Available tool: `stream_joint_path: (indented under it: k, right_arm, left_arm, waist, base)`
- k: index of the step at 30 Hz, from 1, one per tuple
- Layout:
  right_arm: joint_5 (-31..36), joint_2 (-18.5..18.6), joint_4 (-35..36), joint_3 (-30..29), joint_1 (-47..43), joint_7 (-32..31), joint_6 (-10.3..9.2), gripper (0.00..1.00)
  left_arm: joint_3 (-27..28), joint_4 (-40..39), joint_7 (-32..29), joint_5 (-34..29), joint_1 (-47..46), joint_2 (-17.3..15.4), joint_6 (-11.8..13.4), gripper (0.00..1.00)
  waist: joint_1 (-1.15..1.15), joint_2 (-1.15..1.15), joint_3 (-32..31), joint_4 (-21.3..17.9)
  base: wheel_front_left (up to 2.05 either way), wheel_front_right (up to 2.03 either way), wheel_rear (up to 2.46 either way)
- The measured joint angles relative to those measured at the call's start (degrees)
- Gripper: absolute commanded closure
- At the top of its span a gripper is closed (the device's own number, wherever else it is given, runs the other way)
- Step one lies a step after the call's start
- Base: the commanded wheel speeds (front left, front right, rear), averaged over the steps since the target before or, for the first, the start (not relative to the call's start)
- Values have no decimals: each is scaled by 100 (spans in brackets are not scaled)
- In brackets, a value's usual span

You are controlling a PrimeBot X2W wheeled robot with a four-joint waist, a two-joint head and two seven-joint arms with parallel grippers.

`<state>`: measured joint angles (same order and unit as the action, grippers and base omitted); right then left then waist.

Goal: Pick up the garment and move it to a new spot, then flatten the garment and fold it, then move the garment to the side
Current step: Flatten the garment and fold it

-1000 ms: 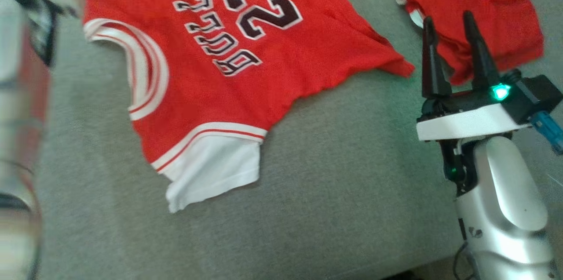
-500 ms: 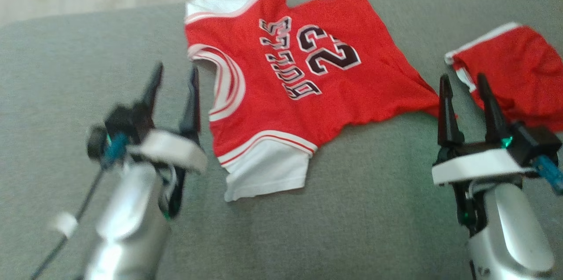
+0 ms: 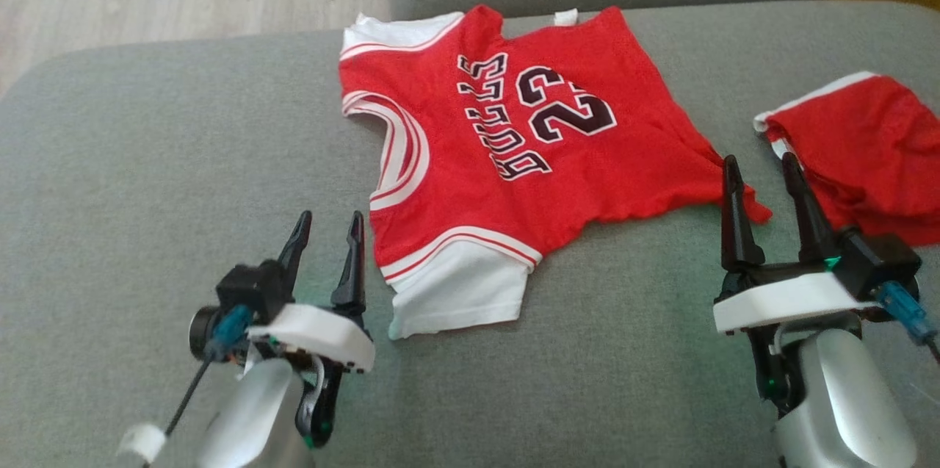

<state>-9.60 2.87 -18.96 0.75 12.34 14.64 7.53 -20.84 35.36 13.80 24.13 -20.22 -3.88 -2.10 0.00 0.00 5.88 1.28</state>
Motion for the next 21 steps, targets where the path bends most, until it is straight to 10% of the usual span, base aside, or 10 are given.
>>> stream_joint_path:
  k: [19,21]
  right_arm:
    - [-110,-1,115,81,160,0,0,0]
    - [-113,-1,120,81,160,0,0,0]
  left_arm:
    - [-430,1192,-1163,-100,-783,-47,-47,0]
    - [-472,1261,-1171,-99,-838,-49,-99,100]
  waist:
    - [1,0,529,-593]
    - [0,0,549,-618]
  base:
    - [0,0,0]
    - [0,0,0]
